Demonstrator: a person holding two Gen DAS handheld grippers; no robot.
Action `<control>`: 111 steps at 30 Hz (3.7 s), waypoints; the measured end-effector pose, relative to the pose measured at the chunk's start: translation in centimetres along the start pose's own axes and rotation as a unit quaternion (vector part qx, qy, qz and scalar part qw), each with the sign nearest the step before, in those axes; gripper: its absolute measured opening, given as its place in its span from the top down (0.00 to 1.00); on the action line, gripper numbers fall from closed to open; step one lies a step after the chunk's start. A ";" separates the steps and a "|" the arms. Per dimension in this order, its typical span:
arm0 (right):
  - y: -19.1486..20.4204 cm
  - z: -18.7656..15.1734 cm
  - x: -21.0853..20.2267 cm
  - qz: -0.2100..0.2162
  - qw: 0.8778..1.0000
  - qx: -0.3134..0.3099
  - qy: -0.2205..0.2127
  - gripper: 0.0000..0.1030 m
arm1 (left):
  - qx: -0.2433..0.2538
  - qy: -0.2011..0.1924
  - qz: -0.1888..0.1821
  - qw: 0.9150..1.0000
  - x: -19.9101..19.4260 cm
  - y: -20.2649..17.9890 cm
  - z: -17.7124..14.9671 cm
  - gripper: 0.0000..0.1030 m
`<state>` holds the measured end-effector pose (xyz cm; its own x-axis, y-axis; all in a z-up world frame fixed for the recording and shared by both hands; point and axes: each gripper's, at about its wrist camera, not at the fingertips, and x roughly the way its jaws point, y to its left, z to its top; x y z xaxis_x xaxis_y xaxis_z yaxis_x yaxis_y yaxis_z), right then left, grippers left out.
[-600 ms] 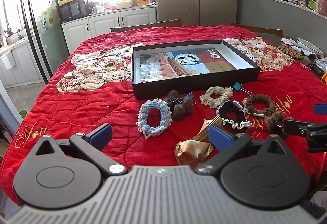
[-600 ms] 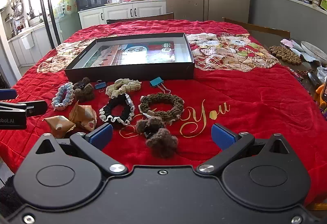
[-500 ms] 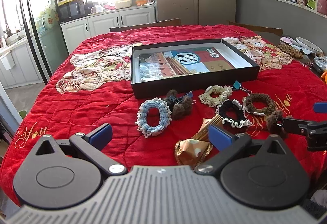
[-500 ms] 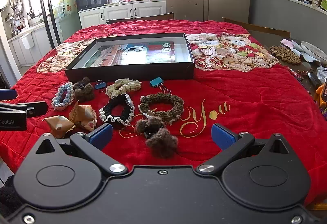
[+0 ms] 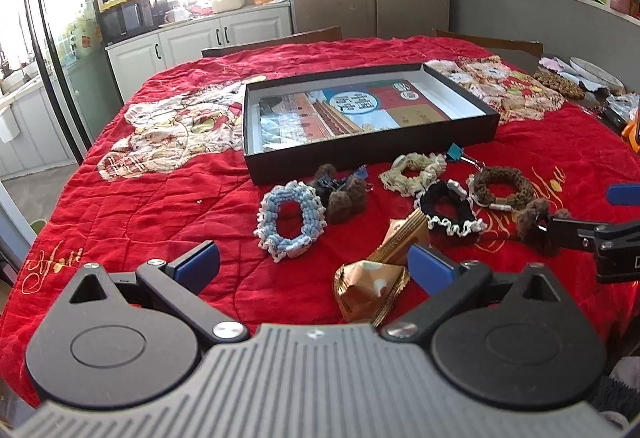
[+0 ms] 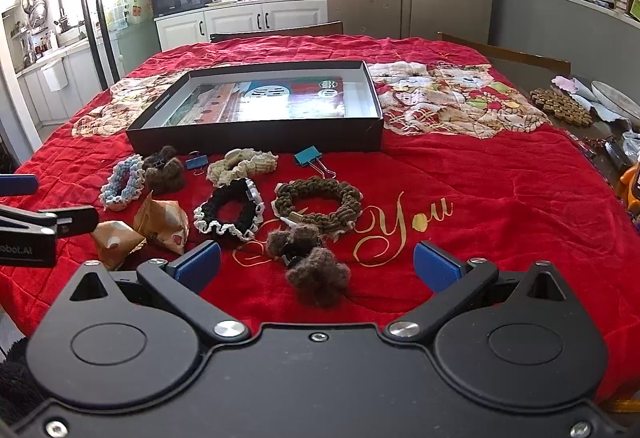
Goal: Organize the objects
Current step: 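Grasp the gold paper-wrapped item with the left tool while the right grasps the brown pompom tie, then carry both held items up and over the open black box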
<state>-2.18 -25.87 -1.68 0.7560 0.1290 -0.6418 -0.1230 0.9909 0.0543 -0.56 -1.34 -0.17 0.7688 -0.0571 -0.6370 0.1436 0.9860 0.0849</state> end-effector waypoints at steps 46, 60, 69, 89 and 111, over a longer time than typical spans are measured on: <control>-0.4 -1.2 5.0 0.031 0.998 -0.030 0.034 0.72 | -0.004 0.052 -0.099 0.994 5.3 0.5 -2.0 0.51; -0.4 0.4 3.4 0.054 0.998 -0.033 -0.001 0.76 | -0.010 0.024 -0.106 0.994 3.8 1.3 -0.6 0.58; 0.9 3.5 4.2 0.055 0.996 -0.065 -0.040 0.76 | -0.003 0.001 -0.096 0.995 4.2 1.3 2.4 0.58; 0.6 14.1 11.0 0.049 0.991 -0.059 -0.107 0.76 | -0.051 -0.064 -0.023 0.996 10.9 2.9 11.9 0.58; 1.6 18.6 25.3 0.018 0.997 -0.053 -0.057 0.76 | -0.076 -0.032 0.006 0.997 21.5 3.2 16.0 0.57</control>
<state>28.73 -20.31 -3.61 0.8168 0.1746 -0.5498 -0.2143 0.9767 -0.0081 26.35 -1.88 -1.33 0.8091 -0.0503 -0.5855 0.0423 0.9987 -0.0273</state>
